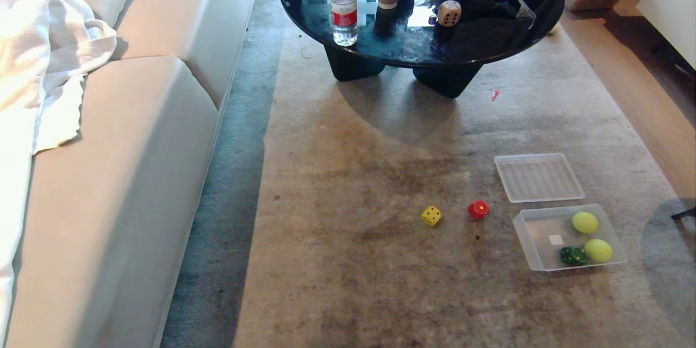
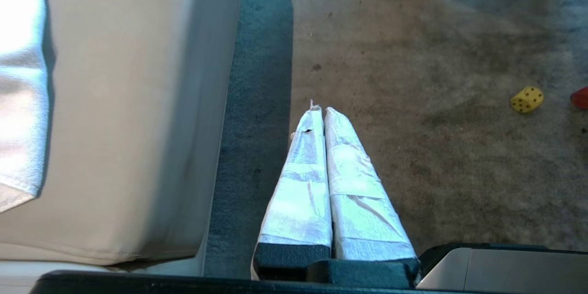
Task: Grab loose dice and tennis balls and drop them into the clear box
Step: Find toys out of the box
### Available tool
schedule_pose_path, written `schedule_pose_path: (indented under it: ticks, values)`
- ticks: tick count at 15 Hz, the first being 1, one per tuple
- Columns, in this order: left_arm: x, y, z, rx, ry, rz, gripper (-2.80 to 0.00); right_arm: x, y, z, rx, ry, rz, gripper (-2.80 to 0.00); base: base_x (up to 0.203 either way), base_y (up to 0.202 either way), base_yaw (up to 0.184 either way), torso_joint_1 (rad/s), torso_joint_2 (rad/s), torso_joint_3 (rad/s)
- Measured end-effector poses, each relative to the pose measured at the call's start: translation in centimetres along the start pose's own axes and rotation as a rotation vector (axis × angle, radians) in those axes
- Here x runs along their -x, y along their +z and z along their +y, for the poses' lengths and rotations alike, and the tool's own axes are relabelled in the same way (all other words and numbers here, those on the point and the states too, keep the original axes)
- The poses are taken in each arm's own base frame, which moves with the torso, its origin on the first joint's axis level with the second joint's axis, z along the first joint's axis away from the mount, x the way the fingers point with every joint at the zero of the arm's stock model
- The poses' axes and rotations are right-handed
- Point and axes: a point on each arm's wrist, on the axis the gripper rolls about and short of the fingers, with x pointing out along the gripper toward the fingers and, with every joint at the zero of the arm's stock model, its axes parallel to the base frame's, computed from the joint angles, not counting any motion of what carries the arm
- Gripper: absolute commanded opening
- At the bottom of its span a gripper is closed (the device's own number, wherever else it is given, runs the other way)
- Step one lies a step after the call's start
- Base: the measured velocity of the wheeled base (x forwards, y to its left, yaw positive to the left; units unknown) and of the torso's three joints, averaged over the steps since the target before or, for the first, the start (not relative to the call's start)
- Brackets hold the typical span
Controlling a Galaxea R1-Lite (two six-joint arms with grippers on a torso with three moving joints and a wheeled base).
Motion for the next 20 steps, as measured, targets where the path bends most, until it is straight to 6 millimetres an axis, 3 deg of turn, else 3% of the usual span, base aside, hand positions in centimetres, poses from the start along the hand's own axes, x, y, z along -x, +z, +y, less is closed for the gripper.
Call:
schedule_pose_path:
  ticks: [20]
  values:
    - [0.00,0.00,0.00,0.000,0.000,0.000,-2.80,0.00,-0.01,0.00,0.001,0.000,0.001,-2.80,0.000,0.000,0.000,0.002,0.00,-0.196]
